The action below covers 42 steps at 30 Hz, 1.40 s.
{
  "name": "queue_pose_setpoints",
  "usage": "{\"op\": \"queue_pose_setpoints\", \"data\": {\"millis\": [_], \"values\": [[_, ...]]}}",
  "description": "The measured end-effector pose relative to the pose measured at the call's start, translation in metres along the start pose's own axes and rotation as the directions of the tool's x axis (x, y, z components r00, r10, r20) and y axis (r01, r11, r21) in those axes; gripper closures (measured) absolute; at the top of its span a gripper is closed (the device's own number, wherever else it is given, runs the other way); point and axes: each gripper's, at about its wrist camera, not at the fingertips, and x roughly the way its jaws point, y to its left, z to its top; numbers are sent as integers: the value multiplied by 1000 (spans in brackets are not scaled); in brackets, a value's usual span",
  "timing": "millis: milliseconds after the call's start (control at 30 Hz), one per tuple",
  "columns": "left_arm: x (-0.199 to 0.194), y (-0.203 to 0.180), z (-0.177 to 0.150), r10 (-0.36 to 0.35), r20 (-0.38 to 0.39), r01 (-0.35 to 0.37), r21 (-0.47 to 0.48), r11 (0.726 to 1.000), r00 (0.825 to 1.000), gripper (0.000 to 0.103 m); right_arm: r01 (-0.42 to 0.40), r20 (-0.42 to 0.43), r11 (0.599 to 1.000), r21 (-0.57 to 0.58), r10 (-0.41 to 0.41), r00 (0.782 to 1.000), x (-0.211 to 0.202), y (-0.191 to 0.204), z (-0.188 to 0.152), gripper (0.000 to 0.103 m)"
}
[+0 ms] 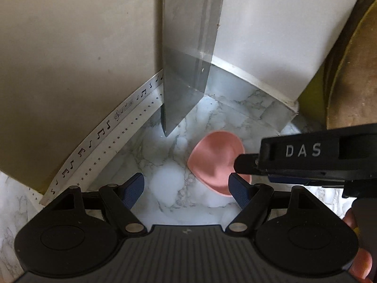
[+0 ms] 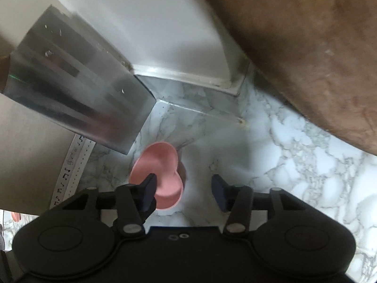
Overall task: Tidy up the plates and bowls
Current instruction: 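Move both grippers to the small pink heart dish and close on it, then carry the pink heart dish with both grippers to the stacked bowls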
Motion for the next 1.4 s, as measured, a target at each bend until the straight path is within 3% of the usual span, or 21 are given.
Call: {"op": "queue_pose_setpoints", "data": {"millis": [100, 167, 267, 500, 800, 933, 1400], "values": [[4, 2, 2, -11, -9, 11, -10, 1000, 1000, 44, -8, -8, 1000, -2, 8, 1000, 5, 0, 1, 66], [5, 4, 3, -14, -9, 14, -18, 1000, 1000, 48, -11, -18, 1000, -16, 11, 1000, 8, 2, 2, 69], [8, 5, 4, -32, -14, 31, -27, 999, 999, 67, -19, -13, 999, -28, 18, 1000, 9, 4, 3, 75], [16, 5, 7, -66, -42, 64, -46, 997, 997, 89, -18, -12, 999, -39, 18, 1000, 14, 6, 4, 83], [14, -1, -3, -89, -69, 88, -16, 996, 994, 93, -12, -21, 1000, -20, 12, 1000, 13, 4, -6, 96], [5, -3, -9, -108, -89, 108, -2, 994, 990, 94, -7, -22, 999, -33, 6, 1000, 2, 3, -15, 97], [-80, -26, -39, -218, -107, 229, 102, 968, 970, 93, 55, 58, 998, -42, -52, 997, -94, 8, -67, 97]]}}
